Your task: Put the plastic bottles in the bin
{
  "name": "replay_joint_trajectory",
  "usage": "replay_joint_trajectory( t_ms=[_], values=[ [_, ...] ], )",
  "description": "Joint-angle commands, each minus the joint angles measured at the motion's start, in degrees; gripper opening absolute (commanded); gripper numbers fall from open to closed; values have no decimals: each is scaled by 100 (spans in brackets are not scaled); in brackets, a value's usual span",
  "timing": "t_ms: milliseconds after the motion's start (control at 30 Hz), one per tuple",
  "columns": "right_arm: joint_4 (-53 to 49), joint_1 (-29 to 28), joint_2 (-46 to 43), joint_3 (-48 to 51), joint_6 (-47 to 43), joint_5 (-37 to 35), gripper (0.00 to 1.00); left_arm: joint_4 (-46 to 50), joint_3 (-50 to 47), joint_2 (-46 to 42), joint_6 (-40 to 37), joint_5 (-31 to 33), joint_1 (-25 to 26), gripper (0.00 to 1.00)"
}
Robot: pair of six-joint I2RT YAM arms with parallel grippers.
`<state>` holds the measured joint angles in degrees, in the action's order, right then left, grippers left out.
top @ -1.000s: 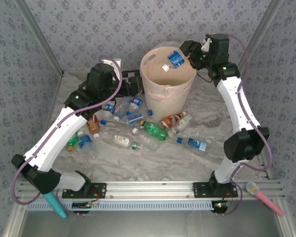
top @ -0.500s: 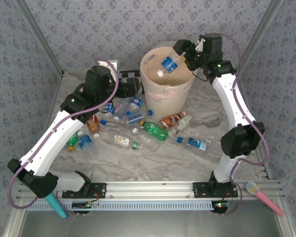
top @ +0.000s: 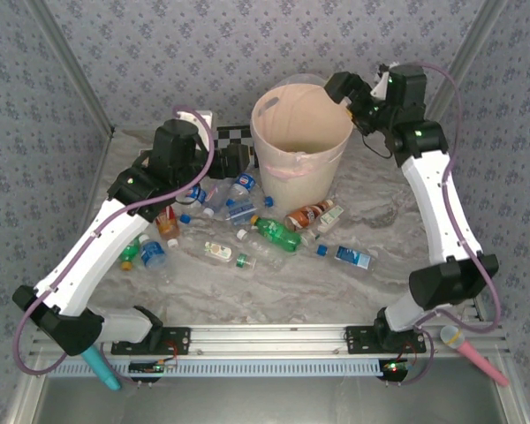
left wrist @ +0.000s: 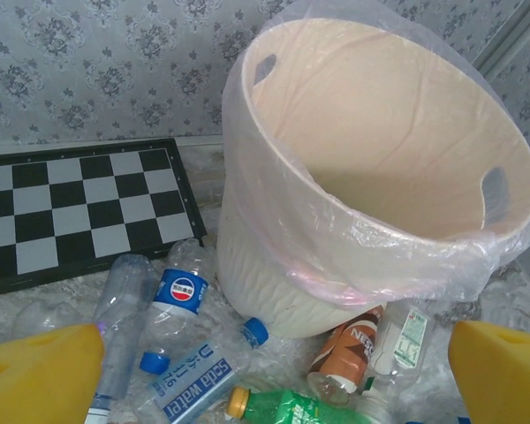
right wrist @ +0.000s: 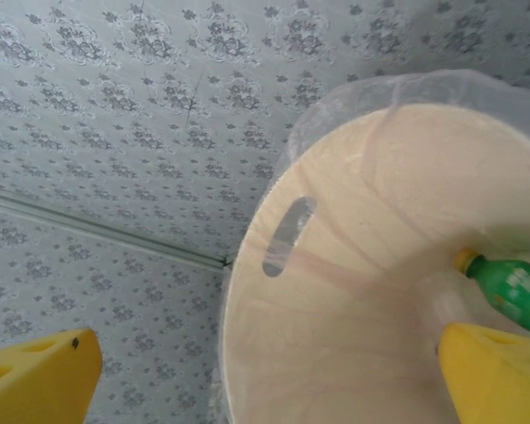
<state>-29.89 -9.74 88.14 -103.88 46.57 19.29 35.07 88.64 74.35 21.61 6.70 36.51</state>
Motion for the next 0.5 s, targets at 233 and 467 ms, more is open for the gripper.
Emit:
replay_joint_trajectory(
  t_ms=[233,467],
  values=[
    [-1296,-4,-1644,1933,-1510,-1321,100,-60,-192,-201,-701,-385,38,100],
    [-1676,-834,-2604,3414,-2227,-2722,100,-142,-213,-103,-897,-304,36,100]
  ],
)
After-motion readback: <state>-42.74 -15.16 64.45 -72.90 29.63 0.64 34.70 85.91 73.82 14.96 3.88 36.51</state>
